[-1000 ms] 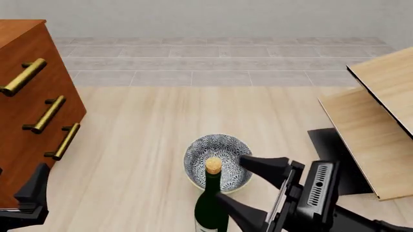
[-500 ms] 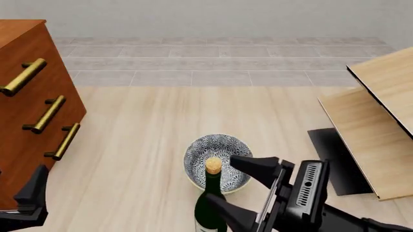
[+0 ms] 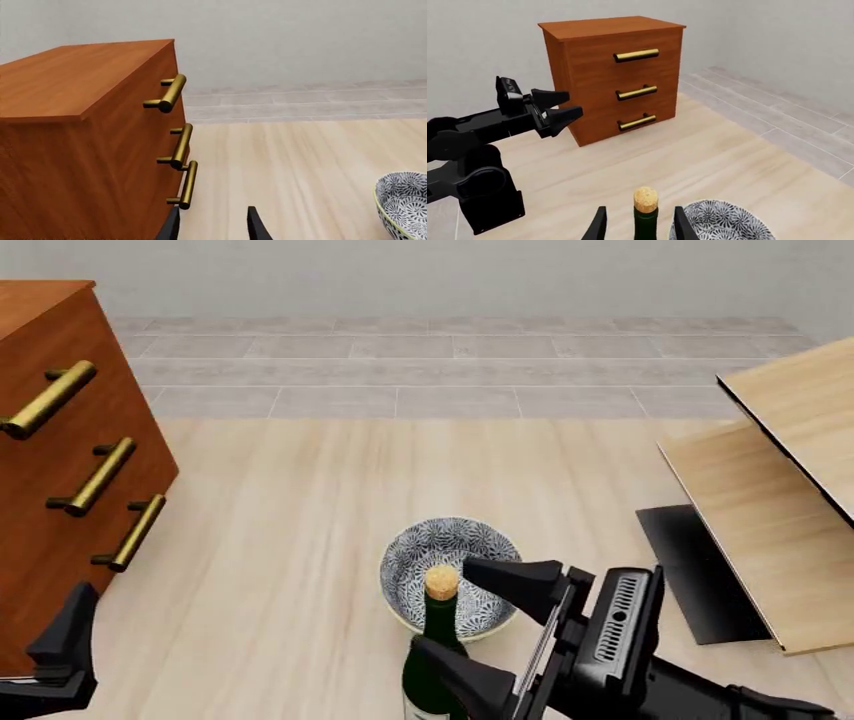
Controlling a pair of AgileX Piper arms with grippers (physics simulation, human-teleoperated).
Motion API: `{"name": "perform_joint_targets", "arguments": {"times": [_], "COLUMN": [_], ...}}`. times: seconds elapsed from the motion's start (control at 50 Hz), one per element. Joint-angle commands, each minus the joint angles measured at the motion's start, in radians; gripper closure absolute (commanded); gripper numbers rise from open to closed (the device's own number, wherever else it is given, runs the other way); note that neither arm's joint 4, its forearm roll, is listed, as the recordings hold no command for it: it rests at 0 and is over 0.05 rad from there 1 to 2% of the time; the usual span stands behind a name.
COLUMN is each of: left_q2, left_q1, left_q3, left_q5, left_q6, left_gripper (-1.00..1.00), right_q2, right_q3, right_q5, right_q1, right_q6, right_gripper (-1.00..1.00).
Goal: Put the wine bottle on the wine rack.
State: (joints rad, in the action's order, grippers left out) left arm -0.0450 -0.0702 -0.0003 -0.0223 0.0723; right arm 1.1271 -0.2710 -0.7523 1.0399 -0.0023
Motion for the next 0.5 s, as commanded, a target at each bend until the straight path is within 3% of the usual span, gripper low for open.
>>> {"name": "perform_joint_targets", "arguments": {"times": [0.02,0.5], "left_q2": [-0.002,0.005], "left_q1": [-0.004,-0.01], "left_q3": [0.0,0.0], "left_q5": [0.004,-0.004], "left_q6": [0.004,0.002], "left_gripper": [-1.0,-1.0], "right_q2": [0.019,0.088], "right_q3": [-0.001,-0.018], "right_q5": [-0.026,-0.082], "right_q1": [0.001,-0.001], "right_q6": [0.011,0.029], "right_gripper": [-1.0,-1.0]}}
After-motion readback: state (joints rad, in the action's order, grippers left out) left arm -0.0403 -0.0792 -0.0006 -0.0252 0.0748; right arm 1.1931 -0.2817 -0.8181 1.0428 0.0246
